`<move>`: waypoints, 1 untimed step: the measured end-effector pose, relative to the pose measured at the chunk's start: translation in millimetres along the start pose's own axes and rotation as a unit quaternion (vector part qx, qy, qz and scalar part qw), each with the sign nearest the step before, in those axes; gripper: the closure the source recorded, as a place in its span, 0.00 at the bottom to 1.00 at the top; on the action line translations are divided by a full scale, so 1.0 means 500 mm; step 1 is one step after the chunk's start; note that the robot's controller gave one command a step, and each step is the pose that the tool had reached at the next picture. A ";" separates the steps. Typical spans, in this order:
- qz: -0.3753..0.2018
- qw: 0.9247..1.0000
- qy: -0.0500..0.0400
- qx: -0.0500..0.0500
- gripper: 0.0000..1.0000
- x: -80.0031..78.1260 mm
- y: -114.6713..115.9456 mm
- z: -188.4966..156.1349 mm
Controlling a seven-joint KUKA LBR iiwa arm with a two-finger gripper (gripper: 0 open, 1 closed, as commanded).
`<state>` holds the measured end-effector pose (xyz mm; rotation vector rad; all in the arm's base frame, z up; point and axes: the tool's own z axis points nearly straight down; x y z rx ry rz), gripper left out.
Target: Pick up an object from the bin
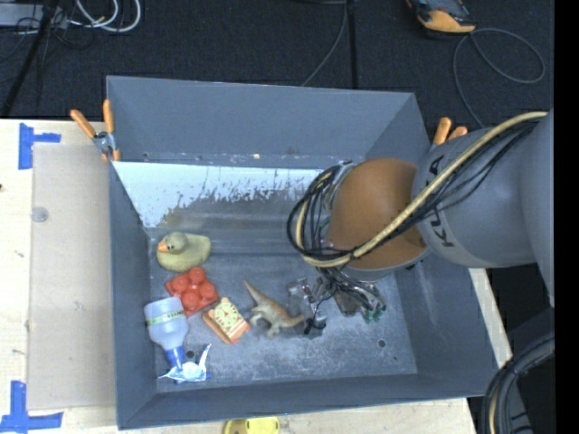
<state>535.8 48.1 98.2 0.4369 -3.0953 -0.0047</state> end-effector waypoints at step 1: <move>0.000 1.000 -0.003 0.001 1.00 -0.003 0.000 -0.046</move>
Offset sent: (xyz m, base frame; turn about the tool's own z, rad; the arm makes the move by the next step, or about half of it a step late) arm 0.0001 -0.0002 0.0074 0.0000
